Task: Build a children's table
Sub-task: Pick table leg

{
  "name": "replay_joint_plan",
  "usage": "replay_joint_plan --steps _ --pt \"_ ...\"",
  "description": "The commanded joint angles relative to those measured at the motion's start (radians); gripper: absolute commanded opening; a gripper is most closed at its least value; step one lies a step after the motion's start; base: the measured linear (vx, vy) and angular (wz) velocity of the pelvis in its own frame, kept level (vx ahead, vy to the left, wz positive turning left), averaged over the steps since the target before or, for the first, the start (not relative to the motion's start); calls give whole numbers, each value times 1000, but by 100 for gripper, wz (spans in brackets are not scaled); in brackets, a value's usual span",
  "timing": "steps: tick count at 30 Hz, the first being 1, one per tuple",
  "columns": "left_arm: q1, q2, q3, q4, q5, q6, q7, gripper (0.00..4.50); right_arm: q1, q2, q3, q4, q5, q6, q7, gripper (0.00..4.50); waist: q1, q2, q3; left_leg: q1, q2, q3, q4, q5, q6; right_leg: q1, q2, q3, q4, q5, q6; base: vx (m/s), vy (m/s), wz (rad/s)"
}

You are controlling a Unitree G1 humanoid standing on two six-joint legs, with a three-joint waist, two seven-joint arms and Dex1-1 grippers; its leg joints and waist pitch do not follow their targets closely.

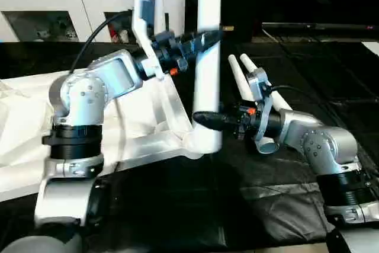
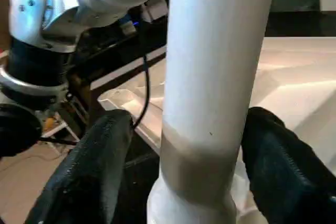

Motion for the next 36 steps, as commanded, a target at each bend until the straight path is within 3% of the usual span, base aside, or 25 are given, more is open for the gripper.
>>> replay_joint_plan --steps 1,2,5,15,29,30,32,36 --pt "-20 8 -14 -15 32 -15 27 174 -36 -16 -17 11 -7 6 -20 341 1 -14 -82 6 18 -3 -55 -70 0 65 -75 48 -71 -133 -140 0 0 0" --pt "-24 6 -14 -18 38 -16 42 174 -45 -20 -20 19 -11 19 -35 341 1 -19 -81 6 18 -4 -55 -66 0 66 -75 49 -69 -135 -139 0 0 0" --pt "-26 2 -12 -22 37 -12 54 174 -53 -25 -17 32 -21 31 -47 341 2 -16 -82 6 18 -3 -54 -61 0 64 -75 49 -69 -128 -139 0 0 0" --pt "-20 -13 -40 -59 46 -16 44 174 -72 -6 11 90 -41 59 -68 341 0 -23 -82 8 20 -3 -54 -65 -3 65 -77 48 -64 -87 -173 0 0 0" --pt "-21 -38 -65 -97 25 7 26 174 -71 35 47 96 -58 57 -65 341 0 -24 -82 7 20 -3 -55 -63 -5 66 -77 49 -64 -85 -167 0 0 0" --pt "-22 -38 -67 -99 25 8 19 174 -68 34 50 95 -59 57 -61 308 0 -25 -81 7 20 -3 -55 -66 -6 66 -77 49 -65 -91 -166 0 0 0" --pt "-23 -38 -69 -100 25 9 17 174 -67 33 50 95 -61 57 -58 308 0 -24 -81 7 20 -3 -55 -65 -6 67 -77 49 -65 -92 -164 0 0 0" --pt "-27 -39 -71 -101 22 9 11 174 -62 32 55 93 -64 57 -52 266 0 -23 -82 8 20 -3 -55 -68 -8 66 -77 49 -65 -90 -164 0 0 0"
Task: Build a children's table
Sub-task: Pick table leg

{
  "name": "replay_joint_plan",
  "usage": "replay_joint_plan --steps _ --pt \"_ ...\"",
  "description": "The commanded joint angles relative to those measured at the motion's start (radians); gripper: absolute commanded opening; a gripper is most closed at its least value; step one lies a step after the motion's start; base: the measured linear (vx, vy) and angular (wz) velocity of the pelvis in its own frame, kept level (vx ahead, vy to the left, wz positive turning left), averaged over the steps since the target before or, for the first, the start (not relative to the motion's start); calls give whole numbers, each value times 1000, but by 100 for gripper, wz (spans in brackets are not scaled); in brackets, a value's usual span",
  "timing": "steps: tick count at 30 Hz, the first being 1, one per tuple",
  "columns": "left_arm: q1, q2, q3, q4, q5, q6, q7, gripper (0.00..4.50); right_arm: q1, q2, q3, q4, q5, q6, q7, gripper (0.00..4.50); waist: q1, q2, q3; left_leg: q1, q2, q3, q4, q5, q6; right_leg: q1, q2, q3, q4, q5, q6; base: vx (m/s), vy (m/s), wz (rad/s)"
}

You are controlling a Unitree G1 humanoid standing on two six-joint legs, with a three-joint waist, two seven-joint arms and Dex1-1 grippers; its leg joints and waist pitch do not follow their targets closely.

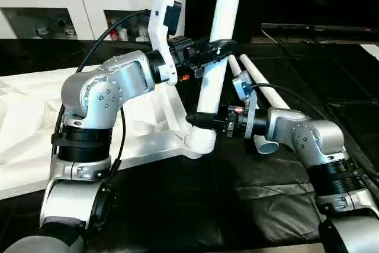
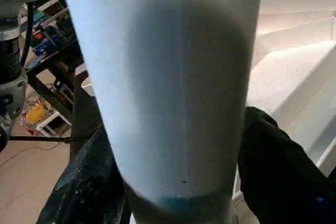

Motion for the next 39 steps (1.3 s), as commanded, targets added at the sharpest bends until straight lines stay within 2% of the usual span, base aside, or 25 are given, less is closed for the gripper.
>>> replay_joint_plan --steps 1,4,6,10,13,14,16,21,35,36,37,39 --pt "-27 -5 -15 -26 -16 8 -20 174 2 -8 6 -14 -16 3 -3 263 0 -7 -84 8 20 -3 -55 -69 -7 66 -76 49 -66 -90 -163 0 0 0" --pt "-27 -6 -15 -25 -16 8 -22 174 3 -8 8 -15 -17 3 -1 244 0 -7 -84 8 20 -3 -55 -68 -7 66 -76 49 -66 -89 -164 0 0 0" --pt "-33 -2 -18 -16 -10 2 -31 174 9 -12 18 -22 -19 6 6 215 0 -8 -84 8 20 -4 -55 -68 -7 66 -76 49 -65 -85 -165 0 0 0" --pt "-36 0 -19 -14 -8 -1 -35 174 11 -14 22 -24 -20 6 8 206 0 -7 -84 8 20 -4 -56 -68 -8 66 -77 49 -65 -88 -162 0 0 0" --pt "-40 4 -22 -9 -2 -8 -44 174 13 -16 32 -17 -36 -1 5 206 0 -6 -84 8 20 -4 -55 -70 -11 66 -76 49 -65 -89 -162 0 0 0" --pt "-40 5 -22 -8 -1 -9 -44 174 12 -15 31 -14 -36 -1 4 236 0 -6 -84 8 19 -4 -56 -70 -11 66 -76 49 -66 -89 -161 0 0 0" --pt "-40 6 -23 -8 0 -10 -44 174 10 -12 28 -10 -35 0 2 266 1 -6 -84 8 20 -4 -55 -68 -9 66 -77 50 -65 -85 -163 0 0 0" --pt "-39 7 -24 -10 -1 -9 -46 174 13 -17 35 -18 -44 -7 0 280 0 -6 -84 8 20 -4 -55 -68 -9 66 -76 49 -64 -75 -171 0 0 0" --pt "-40 7 -22 -8 5 -10 -52 174 15 -20 34 -22 -47 -3 4 282 0 -6 -85 8 20 -4 -55 -66 -7 67 -77 49 -63 -73 -172 0 0 0" --pt "-40 7 -24 -7 7 -11 -53 174 14 -19 32 -24 -43 0 7 264 0 -6 -85 8 20 -4 -55 -66 -7 67 -76 49 -63 -72 -172 0 0 0" --pt "-40 11 -27 -7 11 -13 -57 174 17 -20 30 -28 -39 4 11 245 2 0 -85 8 19 -5 -54 -69 -8 67 -77 49 -63 -74 -172 0 0 0" --pt "-41 17 -33 -7 15 -14 -62 174 23 -21 28 -34 -34 9 15 246 1 -3 -85 8 20 -5 -55 -73 -9 68 -76 49 -65 -76 -170 0 0 0"
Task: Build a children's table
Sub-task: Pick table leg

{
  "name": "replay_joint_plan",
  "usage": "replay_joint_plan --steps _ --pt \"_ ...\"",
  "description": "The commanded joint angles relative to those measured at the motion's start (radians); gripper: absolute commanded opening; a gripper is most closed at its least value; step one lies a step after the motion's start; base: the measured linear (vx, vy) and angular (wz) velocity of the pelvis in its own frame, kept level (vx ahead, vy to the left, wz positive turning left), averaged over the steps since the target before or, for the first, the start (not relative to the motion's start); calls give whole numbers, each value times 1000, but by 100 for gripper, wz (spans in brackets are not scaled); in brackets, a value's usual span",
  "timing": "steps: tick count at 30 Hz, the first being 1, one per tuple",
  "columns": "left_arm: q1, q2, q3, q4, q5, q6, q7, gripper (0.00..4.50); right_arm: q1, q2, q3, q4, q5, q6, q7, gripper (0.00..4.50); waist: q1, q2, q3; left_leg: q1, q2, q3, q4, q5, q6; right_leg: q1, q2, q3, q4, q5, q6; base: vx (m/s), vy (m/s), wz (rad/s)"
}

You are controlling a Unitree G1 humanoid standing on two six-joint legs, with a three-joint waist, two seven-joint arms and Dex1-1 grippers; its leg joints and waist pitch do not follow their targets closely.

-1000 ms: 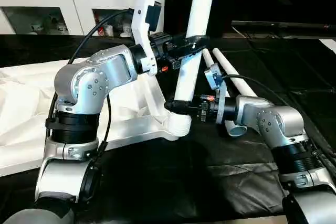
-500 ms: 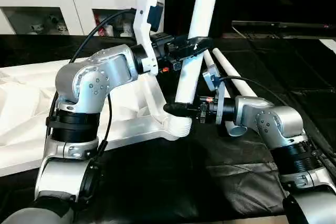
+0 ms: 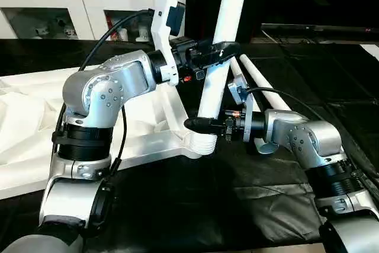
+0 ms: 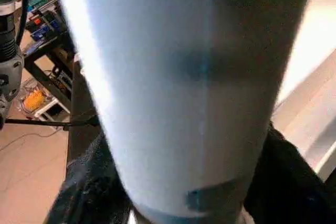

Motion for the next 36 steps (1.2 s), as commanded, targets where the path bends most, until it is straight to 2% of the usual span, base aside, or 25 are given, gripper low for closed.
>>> replay_joint_plan --steps 1,10,12,15,18,21,23,24,26,28,29,31,32,33,35,36 --pt "-33 7 -13 -18 3 -9 -20 174 13 -15 -6 -12 -3 13 -1 226 1 -2 -85 9 21 -5 -55 -71 -10 67 -76 49 -63 -68 -171 0 0 0" --pt "-39 -7 -11 -77 -36 14 -33 174 10 3 -9 12 -13 -2 -20 199 1 -1 -85 9 21 -5 -55 -76 -14 67 -78 49 -62 -63 -181 0 0 0" --pt "-32 -17 1 -123 -102 48 -58 230 9 10 -12 20 -18 -9 -30 199 1 0 -85 8 21 -5 -55 -74 -13 67 -78 49 -61 -57 -185 0 0 0" --pt "-17 -22 9 -173 -165 78 -90 247 7 17 -14 28 -22 -17 -38 199 1 -1 -84 9 21 -4 -54 -83 -15 66 -77 48 -61 -64 -195 0 0 0" --pt "-10 -28 23 -184 -190 81 -96 268 4 24 -18 35 -24 -25 -45 199 1 0 -82 9 19 -5 -56 -93 -15 67 -76 49 -65 -87 -183 0 0 0" --pt "7 -21 52 -196 -215 80 -112 289 -1 46 -41 59 -33 -63 -81 199 1 7 -83 9 21 -6 -57 -104 -22 64 -77 48 -66 -108 -176 0 0 0" --pt "11 -23 67 -195 -228 83 -112 289 -3 53 -51 66 -34 -73 -96 199 -1 5 -83 10 21 -6 -58 -107 -25 63 -75 48 -67 -105 -176 0 0 0" --pt "23 -24 101 -195 -269 98 -115 289 -8 66 -65 79 -36 -88 -120 199 -1 12 -83 10 19 -7 -57 -112 -31 63 -75 47 -65 -100 -181 0 0 0" --pt "39 -22 130 -199 -313 120 -111 289 -12 81 -79 95 -43 -116 -148 199 -1 10 -83 10 19 -7 -58 -118 -35 64 -75 48 -66 -97 -182 0 0 0" --pt "59 -22 161 -199 -360 154 -97 289 -21 101 -100 120 -47 -148 -188 199 -1 20 -85 12 18 -8 -57 -121 -48 61 -76 48 -62 -83 -191 0 0 0" --pt "59 -22 161 -199 -360 154 -97 289 -21 101 -100 120 -47 -148 -188 199 -1 20 -85 12 18 -8 -57 -121 -48 61 -76 48 -62 -83 -191 0 0 0" --pt "88 -10 164 -207 -367 177 -90 289 -30 117 -121 143 -50 -177 -222 194 7 20 -85 22 20 -3 -57 -142 -64 53 -72 48 -63 -74 -222 0 0 0" --pt "108 1 158 -215 -357 181 -91 289 -33 127 -132 154 -52 -196 -239 192 5 13 -84 16 20 -4 -59 -144 -61 59 -71 47 -61 -68 -221 0 0 0" --pt "120 7 153 -219 -349 183 -93 289 -35 133 -138 161 -53 -209 -249 191 2 12 -83 11 18 -6 -62 -143 -53 65 -73 46 -63 -79 -196 0 0 0" --pt "136 13 145 -221 -322 175 -78 289 -36 142 -145 168 -50 -215 -258 191 0 14 -82 12 20 -8 -63 -145 -49 65 -75 47 -64 -98 -181 0 0 0" --pt "164 22 122 -226 -239 118 -35 289 -22 150 -148 153 -55 -230 -279 191 -1 12 -82 12 20 -8 -64 -144 -49 66 -76 49 -68 -117 -162 0 0 0"
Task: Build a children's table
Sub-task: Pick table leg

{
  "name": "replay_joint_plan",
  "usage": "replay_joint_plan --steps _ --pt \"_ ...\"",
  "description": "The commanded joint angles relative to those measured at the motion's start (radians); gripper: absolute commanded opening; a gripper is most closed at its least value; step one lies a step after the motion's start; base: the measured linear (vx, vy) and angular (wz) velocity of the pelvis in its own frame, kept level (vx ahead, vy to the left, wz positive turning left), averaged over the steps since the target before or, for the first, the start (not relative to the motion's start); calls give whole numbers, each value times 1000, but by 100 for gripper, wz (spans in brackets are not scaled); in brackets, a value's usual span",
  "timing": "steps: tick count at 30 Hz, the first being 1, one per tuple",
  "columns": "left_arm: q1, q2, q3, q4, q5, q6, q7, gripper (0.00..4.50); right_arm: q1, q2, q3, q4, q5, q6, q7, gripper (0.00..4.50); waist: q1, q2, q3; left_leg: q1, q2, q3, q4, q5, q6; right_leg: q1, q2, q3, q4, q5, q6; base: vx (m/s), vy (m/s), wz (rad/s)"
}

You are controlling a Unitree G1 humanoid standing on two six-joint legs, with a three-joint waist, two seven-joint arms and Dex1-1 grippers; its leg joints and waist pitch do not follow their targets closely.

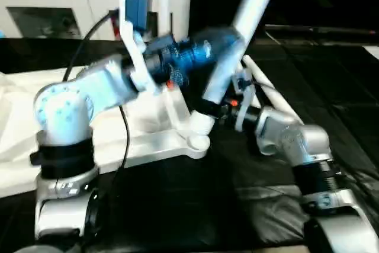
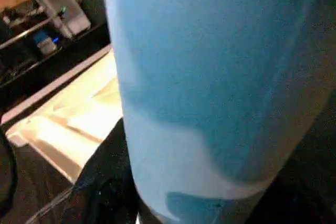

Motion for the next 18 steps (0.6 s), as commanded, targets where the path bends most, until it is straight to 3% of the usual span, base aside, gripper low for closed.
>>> replay_joint_plan --steps 1,4,5,6,7,8,9,10,12,13,14,15,16,17,18 --pt "27 21 -34 -19 111 -69 61 289 3 5 -24 -30 -5 -28 -34 191 0 11 -80 9 22 -11 -67 -147 -48 65 -76 49 -71 -127 -146 0 0 0" --pt "53 47 -49 -33 178 -127 89 289 28 -2 -24 -66 -35 -41 -73 191 1 18 -80 13 22 -11 -68 -144 -50 62 -75 49 -74 -139 -127 0 0 0" --pt "69 72 -66 -38 236 -172 107 289 46 -11 -15 -96 -56 -52 -85 191 1 29 -83 14 22 -13 -67 -142 -58 59 -73 49 -69 -123 -122 0 0 0" --pt "94 102 -86 -37 322 -243 134 289 74 -25 -10 -154 -81 -55 -116 191 -2 39 -79 15 23 -15 -69 -158 -61 56 -68 48 -79 -123 -107 0 0 0" --pt "125 134 -107 -22 423 -322 177 289 106 -38 -14 -226 -103 -51 -160 191 -3 39 -83 18 21 -15 -67 -156 -66 59 -65 48 -71 -98 -96 0 0 0" --pt "126 135 -108 -21 427 -326 179 289 107 -38 -14 -228 -104 -51 -162 191 -3 39 -83 18 21 -15 -67 -156 -66 59 -65 48 -71 -98 -96 0 0 0" --pt "145 145 -132 -8 495 -374 215 289 129 -50 -27 -262 -113 -58 -183 191 -3 32 -83 15 20 -15 -68 -145 -61 62 -65 49 -73 -98 -85 0 0 0" --pt "169 144 -119 -14 509 -387 236 289 151 -42 -51 -306 -96 -32 -211 191 -4 26 -84 16 19 -11 -66 -144 -60 60 -65 50 -73 -102 -86 0 0 0" --pt "213 157 -107 -33 533 -404 251 289 184 -26 -84 -376 -66 3 -255 191 -3 32 -83 15 20 -10 -67 -157 -59 57 -69 51 -73 -141 -102 0 0 0" --pt "275 195 -109 -63 571 -415 260 289 220 -6 -100 -446 -52 24 -295 191 -6 26 -82 14 20 -11 -68 -154 -57 57 -68 51 -75 -145 -102 0 0 0" --pt "275 195 -109 -63 571 -415 260 289 220 -6 -100 -446 -52 24 -295 191 -2 38 -82 14 23 -15 -70 -155 -56 57 -72 51 -71 -144 -102 0 0 0" --pt "311 220 -115 -80 594 -420 265 289 239 4 -105 -483 -49 31 -316 191 -13 34 -80 14 20 -13 -73 -179 -55 54 -67 49 -75 -167 -86 0 0 0" --pt "351 261 -146 -95 636 -448 249 289 262 15 -107 -525 -40 35 -328 191 -13 53 -79 18 18 -15 -73 -195 -57 48 -67 49 -78 -189 -86 0 0 0" --pt "413 257 -122 -109 617 -443 241 289 292 33 -101 -552 -53 15 -351 191 -23 82 -77 18 19 -17 -73 -239 -67 44 -67 49 -85 -214 -83 0 0 0" --pt "435 228 -96 -96 617 -448 272 289 309 43 -93 -564 -69 -13 -369 191 -31 68 -72 21 17 -14 -76 -281 -69 43 -62 46 -95 -238 -87 0 0 0"
